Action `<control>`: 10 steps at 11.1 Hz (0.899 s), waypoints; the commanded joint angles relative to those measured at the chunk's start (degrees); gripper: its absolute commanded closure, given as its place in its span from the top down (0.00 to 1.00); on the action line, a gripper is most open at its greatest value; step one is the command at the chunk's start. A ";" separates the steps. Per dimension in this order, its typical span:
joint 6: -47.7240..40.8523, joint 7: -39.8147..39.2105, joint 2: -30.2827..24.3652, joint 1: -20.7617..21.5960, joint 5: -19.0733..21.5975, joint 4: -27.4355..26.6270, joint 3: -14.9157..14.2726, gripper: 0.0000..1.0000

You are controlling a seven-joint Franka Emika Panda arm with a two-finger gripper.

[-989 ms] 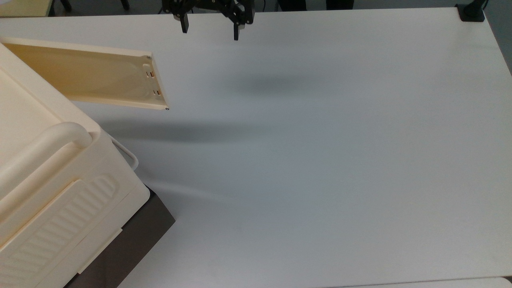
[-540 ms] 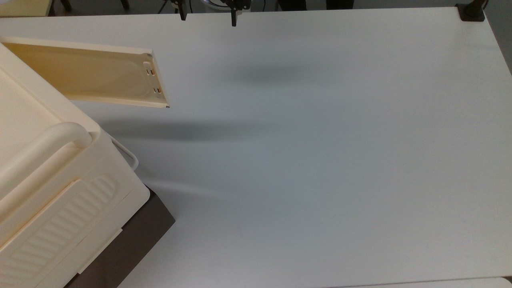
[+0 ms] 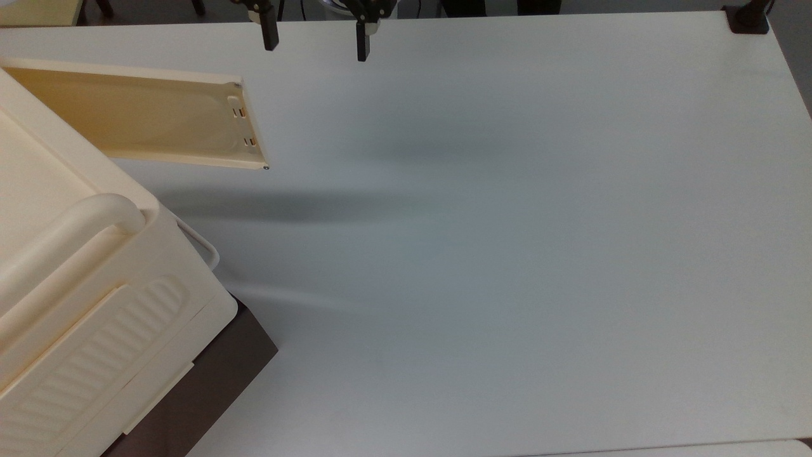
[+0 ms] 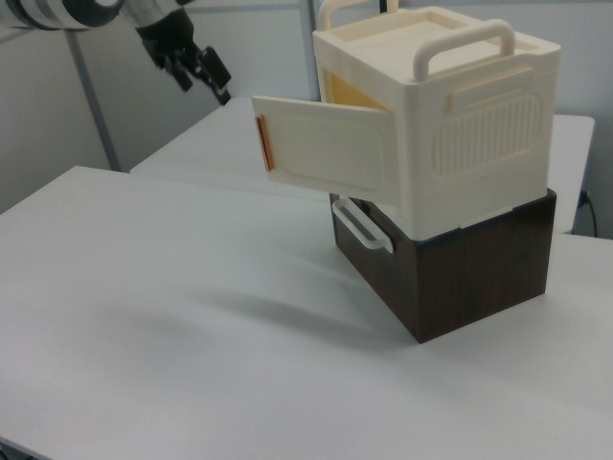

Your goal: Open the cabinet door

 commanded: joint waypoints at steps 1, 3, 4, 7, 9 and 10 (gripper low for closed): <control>11.86 3.57 1.28 -0.59 0.37 2.13 -0.60 1.00; 18.22 3.48 3.91 -2.26 -1.98 2.22 -0.60 1.00; 19.03 3.22 5.14 -3.05 -4.35 2.13 -0.60 1.00; 12.76 -0.19 4.54 -4.38 -7.71 1.69 -0.51 1.00; 1.33 -11.22 2.36 -4.64 -7.10 1.96 -0.69 1.00; -5.59 -17.72 1.39 -5.42 -7.01 2.04 -0.60 1.00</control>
